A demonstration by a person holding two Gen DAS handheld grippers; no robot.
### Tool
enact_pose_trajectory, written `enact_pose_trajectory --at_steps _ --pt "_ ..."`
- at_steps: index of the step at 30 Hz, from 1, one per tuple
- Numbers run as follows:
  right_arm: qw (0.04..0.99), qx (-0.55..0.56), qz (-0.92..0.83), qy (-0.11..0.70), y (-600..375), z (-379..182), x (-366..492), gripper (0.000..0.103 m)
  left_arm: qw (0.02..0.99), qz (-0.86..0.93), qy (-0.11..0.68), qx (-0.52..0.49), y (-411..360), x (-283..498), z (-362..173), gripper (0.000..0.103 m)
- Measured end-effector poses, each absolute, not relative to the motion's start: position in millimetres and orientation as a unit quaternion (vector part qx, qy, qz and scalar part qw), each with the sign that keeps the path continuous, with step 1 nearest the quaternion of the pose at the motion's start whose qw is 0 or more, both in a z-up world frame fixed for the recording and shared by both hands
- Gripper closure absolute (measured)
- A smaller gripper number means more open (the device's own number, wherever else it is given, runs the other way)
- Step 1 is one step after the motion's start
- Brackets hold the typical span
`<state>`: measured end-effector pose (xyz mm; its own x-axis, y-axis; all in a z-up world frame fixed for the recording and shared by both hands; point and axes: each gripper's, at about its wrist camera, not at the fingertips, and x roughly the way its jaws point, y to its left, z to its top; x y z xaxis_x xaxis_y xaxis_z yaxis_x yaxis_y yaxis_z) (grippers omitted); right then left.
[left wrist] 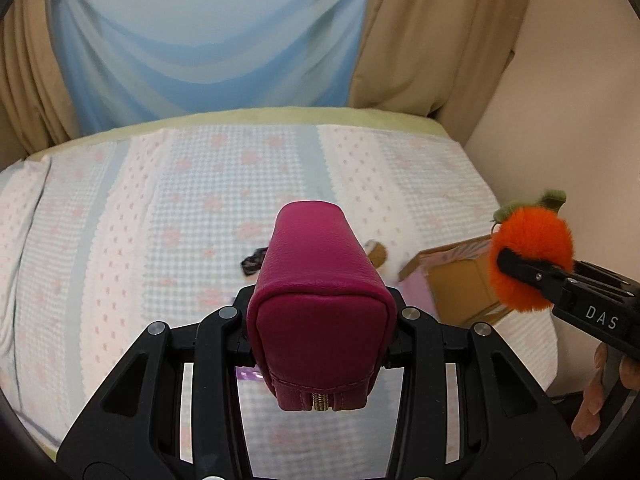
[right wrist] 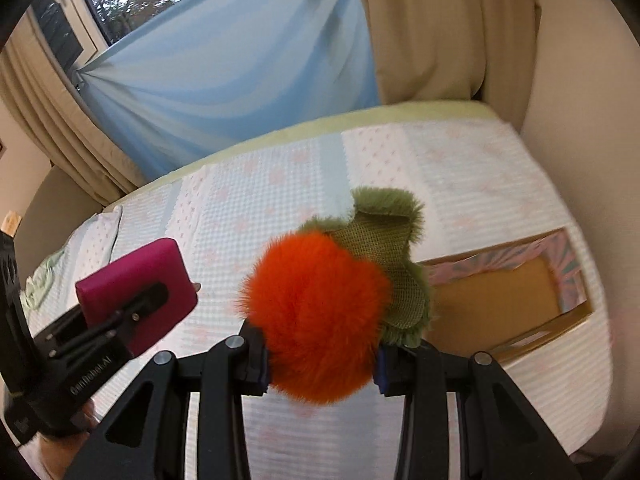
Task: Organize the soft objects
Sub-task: 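Carry pouch and pompom to the cardboard box and release both inside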
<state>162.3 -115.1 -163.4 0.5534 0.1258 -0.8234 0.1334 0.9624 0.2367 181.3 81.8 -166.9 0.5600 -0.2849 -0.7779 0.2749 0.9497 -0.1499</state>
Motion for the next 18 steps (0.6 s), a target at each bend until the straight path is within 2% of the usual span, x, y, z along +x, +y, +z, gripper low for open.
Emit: enact_pose_trajectory --at_steps 8,18 --pt "0.879 0.096 0.017 0.467 -200 -147 137 0.069 0.887 -0.161 0.432 -0.014 -26 152 -155 0.067" --pt "0.864 0.084 0.004 0.497 -326 -175 134 0.069 0.861 -0.189 0.471 0.001 -160 159 -201 0.067"
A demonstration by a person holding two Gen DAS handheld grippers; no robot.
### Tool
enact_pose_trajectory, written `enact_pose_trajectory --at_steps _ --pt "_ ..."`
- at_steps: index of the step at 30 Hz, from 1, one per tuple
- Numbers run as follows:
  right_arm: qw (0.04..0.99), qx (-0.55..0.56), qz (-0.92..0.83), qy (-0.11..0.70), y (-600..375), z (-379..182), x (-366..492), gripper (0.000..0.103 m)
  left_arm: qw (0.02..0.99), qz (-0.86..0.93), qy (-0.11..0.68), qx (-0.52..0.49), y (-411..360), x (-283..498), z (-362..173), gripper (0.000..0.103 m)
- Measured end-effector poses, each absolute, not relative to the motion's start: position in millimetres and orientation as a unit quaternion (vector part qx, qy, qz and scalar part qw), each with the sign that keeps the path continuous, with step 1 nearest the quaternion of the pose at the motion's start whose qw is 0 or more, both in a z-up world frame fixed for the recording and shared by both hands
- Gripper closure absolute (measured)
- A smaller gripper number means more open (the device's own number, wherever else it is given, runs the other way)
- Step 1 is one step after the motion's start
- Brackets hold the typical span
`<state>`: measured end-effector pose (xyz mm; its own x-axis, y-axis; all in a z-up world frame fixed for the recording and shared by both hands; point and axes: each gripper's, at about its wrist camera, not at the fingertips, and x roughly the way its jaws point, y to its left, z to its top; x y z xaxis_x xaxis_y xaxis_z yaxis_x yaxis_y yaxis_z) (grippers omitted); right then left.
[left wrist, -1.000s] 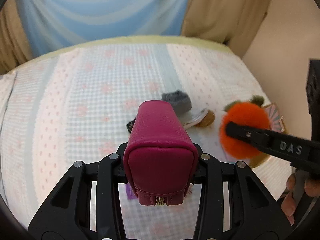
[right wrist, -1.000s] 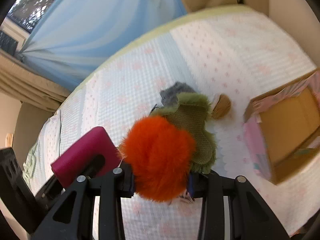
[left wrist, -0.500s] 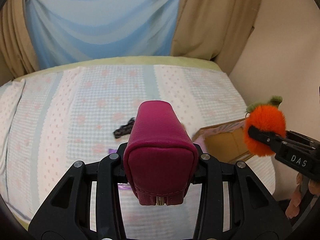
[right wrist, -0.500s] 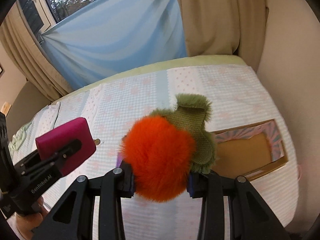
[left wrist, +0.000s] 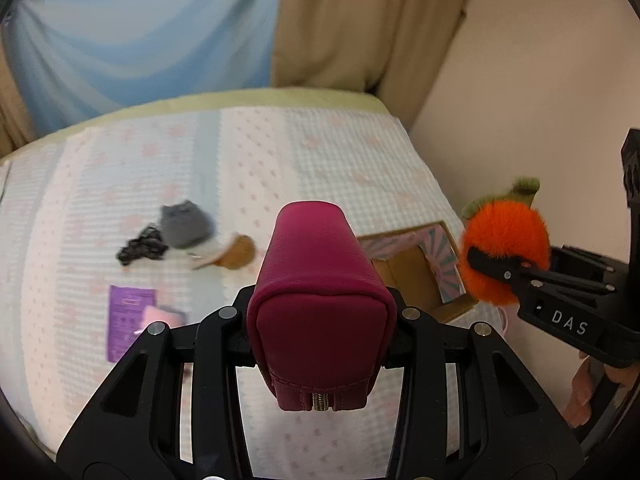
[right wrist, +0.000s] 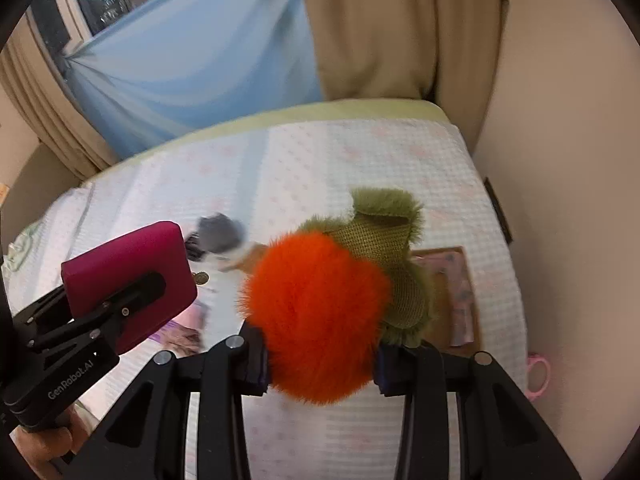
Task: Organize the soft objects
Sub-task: 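Carry pouch and pompom to the cardboard box and release both inside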
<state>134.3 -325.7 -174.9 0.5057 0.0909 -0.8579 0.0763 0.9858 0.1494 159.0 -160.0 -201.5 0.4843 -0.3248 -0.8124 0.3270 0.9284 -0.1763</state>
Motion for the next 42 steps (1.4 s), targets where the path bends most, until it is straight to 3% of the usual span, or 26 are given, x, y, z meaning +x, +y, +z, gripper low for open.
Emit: enact_pose_trajectory --at_steps 16,23,24,25,26,27,28,30,42 --pt "0.788 0.070 -0.024 0.611 -424 -327 185 0.069 0.773 -0.214 0.591 0.085 -276 214 -380 0.067" --pt "0.762 0.066 -0.004 0.644 -434 -378 204 0.068 0.752 -0.209 0.617 0.101 -289 225 -412 0.067" --pt "0.760 0.072 0.000 0.646 -437 -381 207 0.068 0.753 -0.208 0.616 0.105 -290 226 -412 0.063" --pt "0.757 0.082 0.006 0.648 -438 -385 209 0.063 0.754 -0.203 0.614 0.119 -292 225 -413 0.057" --pt "0.754 0.087 0.013 0.651 -439 -388 212 0.060 0.752 -0.201 0.614 0.129 -293 225 -415 0.028" --pt "0.752 0.084 0.013 0.654 -438 -391 212 0.046 0.750 -0.204 0.614 0.136 -294 223 -417 0.000" --pt "0.751 0.071 0.011 0.657 -435 -395 215 0.025 0.749 -0.207 0.614 0.138 -294 221 -417 0.001" --pt "0.748 0.069 0.014 0.660 -433 -402 221 0.000 0.747 -0.206 0.617 0.140 -293 218 -419 0.000" --pt "0.762 0.113 0.019 0.637 -435 -393 218 0.000 0.754 -0.185 0.615 0.134 -283 213 -404 0.000"
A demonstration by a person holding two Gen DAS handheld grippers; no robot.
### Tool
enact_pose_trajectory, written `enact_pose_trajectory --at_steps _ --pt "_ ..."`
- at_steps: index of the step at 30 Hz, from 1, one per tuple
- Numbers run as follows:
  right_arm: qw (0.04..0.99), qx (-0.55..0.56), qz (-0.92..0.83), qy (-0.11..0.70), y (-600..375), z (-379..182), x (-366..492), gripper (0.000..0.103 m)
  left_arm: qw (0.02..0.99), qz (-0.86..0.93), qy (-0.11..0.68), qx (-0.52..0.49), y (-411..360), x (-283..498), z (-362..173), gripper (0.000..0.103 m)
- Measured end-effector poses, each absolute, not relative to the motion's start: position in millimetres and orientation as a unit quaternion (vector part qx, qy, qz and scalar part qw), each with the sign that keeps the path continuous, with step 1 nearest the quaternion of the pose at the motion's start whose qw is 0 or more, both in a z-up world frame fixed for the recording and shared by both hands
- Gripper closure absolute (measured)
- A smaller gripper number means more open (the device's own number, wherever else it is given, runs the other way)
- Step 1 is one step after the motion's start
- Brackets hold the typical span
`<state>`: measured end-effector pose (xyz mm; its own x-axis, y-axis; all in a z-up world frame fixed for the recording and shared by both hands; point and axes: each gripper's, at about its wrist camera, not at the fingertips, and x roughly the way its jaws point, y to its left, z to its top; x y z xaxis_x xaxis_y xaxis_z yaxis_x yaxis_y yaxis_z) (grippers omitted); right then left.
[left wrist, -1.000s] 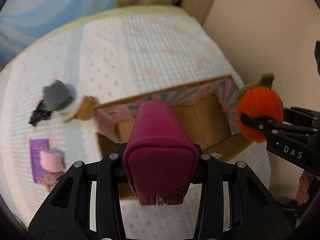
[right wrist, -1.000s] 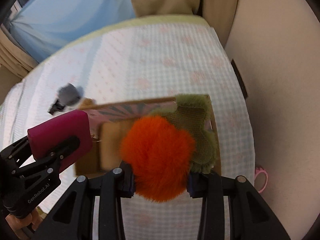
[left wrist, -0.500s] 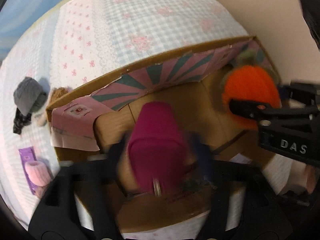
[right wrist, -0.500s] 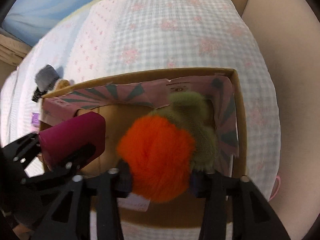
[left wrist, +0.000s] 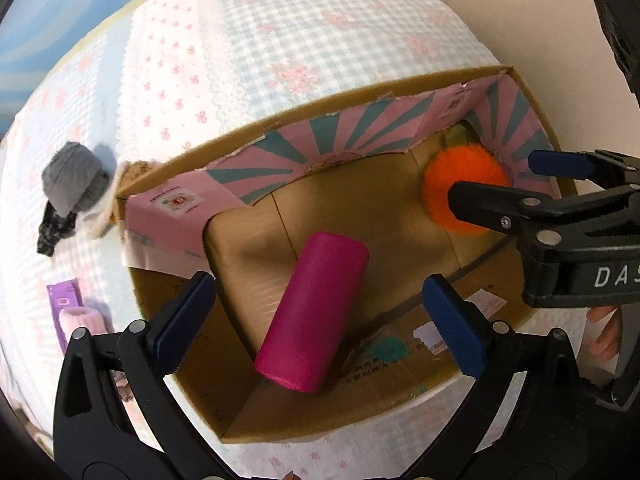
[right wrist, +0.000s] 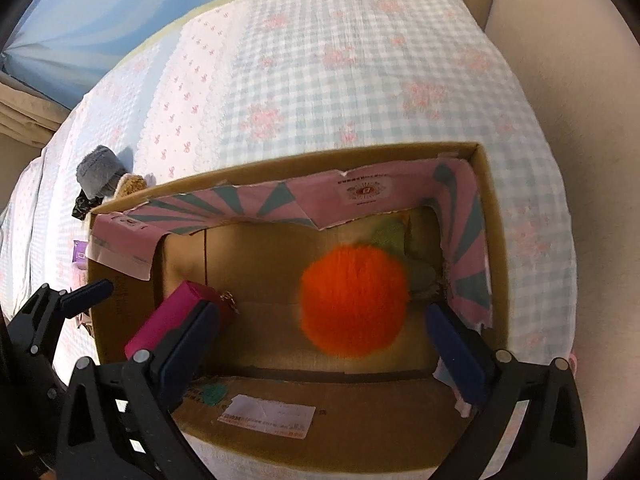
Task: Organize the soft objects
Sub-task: 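Carry pouch and pompom to the cardboard box and release both inside, then withdraw both tools from the box and move toward the remaining items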
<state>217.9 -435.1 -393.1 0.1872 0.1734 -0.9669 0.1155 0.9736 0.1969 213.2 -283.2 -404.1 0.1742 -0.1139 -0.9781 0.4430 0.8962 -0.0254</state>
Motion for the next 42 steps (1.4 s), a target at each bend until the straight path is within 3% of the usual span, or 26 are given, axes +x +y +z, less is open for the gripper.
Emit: enact_pose_trajectory --at_steps 10,27,42 --pt "0.785 0.109 0.014 0.609 -429 -338 197 0.000 0.784 -0.177 0.583 0.116 -266 195 -337 0.000" --pt "0.848 0.106 -0.038 0.517 -395 -170 99 0.000 0.871 -0.181 0.450 0.078 -204 110 -161 0.000" --pt "0.908 0.076 -0.035 0.411 -359 -86 39 0.000 0.920 -0.103 0.378 0.007 -101 52 -98 0.000"
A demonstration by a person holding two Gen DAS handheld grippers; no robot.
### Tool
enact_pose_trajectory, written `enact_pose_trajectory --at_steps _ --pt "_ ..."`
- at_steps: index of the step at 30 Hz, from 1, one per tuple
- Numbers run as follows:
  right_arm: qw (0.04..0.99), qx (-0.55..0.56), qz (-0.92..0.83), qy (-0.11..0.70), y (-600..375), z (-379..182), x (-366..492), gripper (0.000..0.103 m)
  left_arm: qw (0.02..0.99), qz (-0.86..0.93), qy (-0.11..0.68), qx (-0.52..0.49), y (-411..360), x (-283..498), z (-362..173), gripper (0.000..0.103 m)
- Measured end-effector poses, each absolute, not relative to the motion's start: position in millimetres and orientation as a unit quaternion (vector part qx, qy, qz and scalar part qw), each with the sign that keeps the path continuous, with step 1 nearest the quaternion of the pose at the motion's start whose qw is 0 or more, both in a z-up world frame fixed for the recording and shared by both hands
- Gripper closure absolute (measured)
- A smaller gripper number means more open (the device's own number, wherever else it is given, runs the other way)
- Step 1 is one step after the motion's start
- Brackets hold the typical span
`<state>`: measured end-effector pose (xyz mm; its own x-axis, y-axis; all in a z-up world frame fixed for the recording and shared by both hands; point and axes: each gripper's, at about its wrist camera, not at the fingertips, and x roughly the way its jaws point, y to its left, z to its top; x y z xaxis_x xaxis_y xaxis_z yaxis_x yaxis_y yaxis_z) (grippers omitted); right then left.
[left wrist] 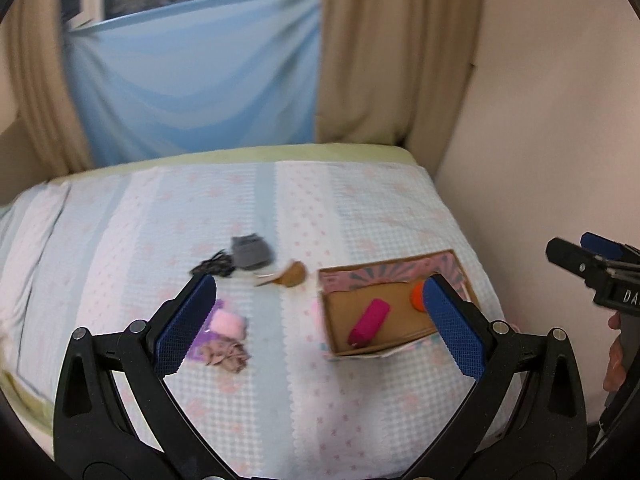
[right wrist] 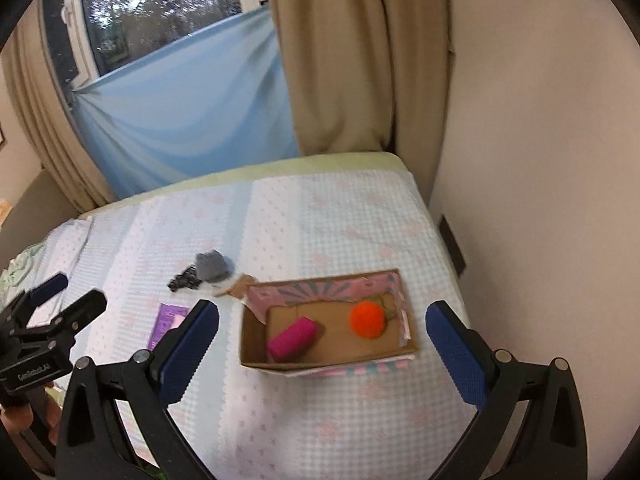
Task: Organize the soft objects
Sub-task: 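Withdraw both tools from the box and move toward the remaining items, then grasp the pink patterned cloth with the left tool while the right tool grasps the brown slipper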
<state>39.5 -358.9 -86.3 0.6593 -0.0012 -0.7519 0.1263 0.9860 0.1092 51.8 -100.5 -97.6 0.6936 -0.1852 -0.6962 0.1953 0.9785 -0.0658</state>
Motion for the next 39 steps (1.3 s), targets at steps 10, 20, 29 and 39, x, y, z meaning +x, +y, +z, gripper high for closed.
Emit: enact_pose_trajectory --at_steps 10,20,29,39 --pt "0.913 0.045 0.058 0.400 -296 -105 81 0.000 0.923 -0.010 0.384 -0.023 -20 41 -128 0.000" --pt "0.884 -0.024 0.148 0.443 -217 -186 159 0.000 0.901 0.000 0.432 -0.045 26 79 -242 0.000" --pt "0.828 -0.116 0.193 0.514 -168 -291 250 0.000 0.884 0.004 0.463 -0.069 43 122 -344 0.001" --pt "0.763 -0.137 0.203 0.598 -144 -400 327 0.000 0.849 0.011 0.523 -0.078 50 157 -434 0.001"
